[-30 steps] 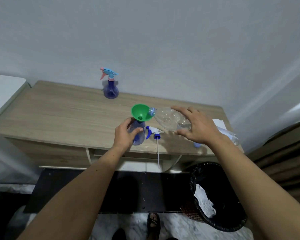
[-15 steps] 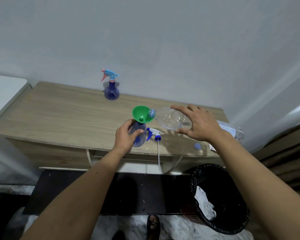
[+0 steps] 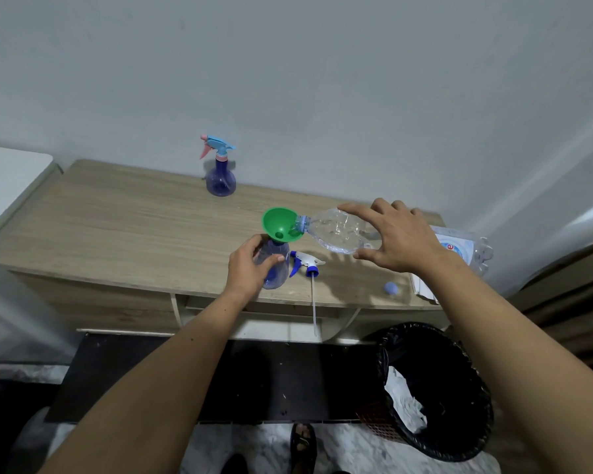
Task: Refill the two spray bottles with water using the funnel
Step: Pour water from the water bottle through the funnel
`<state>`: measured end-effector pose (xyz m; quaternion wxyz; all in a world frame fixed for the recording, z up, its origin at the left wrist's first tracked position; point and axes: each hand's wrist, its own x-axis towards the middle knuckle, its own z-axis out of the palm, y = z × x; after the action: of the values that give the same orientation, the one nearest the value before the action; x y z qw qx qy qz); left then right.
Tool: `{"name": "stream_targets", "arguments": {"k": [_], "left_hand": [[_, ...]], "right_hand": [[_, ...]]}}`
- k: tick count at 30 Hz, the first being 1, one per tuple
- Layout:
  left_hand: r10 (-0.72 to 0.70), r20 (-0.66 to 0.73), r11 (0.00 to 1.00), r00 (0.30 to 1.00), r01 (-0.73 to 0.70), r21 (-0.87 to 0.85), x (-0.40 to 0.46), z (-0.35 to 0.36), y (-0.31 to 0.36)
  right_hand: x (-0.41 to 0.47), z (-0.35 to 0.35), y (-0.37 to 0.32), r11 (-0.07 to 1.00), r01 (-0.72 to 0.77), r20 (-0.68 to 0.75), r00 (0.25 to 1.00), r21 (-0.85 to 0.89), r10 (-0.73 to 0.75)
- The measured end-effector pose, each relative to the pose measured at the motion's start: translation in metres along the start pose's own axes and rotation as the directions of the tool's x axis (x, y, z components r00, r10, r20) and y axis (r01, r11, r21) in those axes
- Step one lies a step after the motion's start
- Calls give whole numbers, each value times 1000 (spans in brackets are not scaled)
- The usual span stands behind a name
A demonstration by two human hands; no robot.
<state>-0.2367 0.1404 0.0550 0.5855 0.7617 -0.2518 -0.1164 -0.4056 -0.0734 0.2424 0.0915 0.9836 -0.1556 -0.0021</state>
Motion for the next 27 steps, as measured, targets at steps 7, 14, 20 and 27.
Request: {"name": "stream_targets", "arguments": {"k": [7,14,20,27], "left_hand": [[-11,0,1000,1000,11,7,0,0,0],[-31,-1,1000,1000,31,0,-1,0,2],[-24,-1,1000,1000,24,-3,-2,0,4],[-18,-6,1000,1000,18,13,-2,0,5]], "right_hand": [[2,-2,1,999,6,-3,1000,-40,-7],[1,3,5,1000,4,-28,1000,16,-3],[-6,19,7,982,-25,-39,999,188,33],[-16,41,-1,850,10,-77,996,527,36]]}}
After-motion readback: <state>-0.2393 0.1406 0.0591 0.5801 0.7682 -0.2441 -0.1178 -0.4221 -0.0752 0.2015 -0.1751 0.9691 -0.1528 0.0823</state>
